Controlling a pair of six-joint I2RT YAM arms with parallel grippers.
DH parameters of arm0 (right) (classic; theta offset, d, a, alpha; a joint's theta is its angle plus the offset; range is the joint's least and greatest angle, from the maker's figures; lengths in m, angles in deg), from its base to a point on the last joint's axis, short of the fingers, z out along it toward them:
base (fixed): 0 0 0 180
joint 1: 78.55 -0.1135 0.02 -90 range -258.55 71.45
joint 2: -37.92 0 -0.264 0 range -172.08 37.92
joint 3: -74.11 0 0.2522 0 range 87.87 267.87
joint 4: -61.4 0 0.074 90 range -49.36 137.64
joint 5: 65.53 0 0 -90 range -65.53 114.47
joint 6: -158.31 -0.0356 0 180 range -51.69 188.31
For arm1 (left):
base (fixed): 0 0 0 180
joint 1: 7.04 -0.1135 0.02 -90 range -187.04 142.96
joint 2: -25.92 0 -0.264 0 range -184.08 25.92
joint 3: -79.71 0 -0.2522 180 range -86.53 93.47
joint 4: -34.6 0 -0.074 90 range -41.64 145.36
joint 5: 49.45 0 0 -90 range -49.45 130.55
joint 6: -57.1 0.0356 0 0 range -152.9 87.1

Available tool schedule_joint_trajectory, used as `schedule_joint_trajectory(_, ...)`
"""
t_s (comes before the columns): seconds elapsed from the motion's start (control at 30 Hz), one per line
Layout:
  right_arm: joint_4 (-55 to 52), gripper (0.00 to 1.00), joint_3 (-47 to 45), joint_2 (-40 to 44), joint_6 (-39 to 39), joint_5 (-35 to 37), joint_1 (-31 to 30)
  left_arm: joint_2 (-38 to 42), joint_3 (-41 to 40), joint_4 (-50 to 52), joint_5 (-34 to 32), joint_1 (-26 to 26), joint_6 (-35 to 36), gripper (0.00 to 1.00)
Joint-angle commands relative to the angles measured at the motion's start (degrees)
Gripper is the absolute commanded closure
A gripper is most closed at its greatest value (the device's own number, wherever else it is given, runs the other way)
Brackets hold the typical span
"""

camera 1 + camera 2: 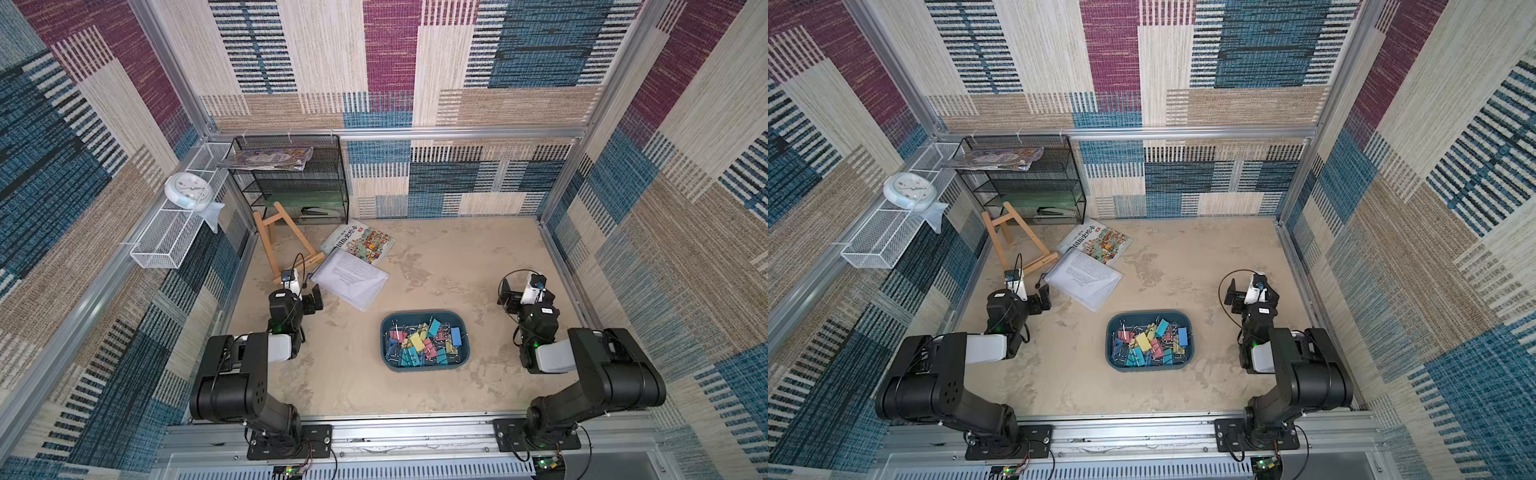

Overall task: Put the binder clips in the storage box
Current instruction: Reset both arms

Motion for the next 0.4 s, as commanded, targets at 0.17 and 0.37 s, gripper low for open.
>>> schedule_joint_trajectory(0.17,-1.8,0.01,0.4,0.2,-0.6,1.3,-0.1,-0.1,0.8,2.7,-2.0,0.4,-0.5,0.01)
schedule_joint_trajectory(0.37,-1.9,0.01,0.4,0.3,-0.6,1.2,-0.1,0.0,0.8,2.7,-2.1,0.6,-0.3,0.01)
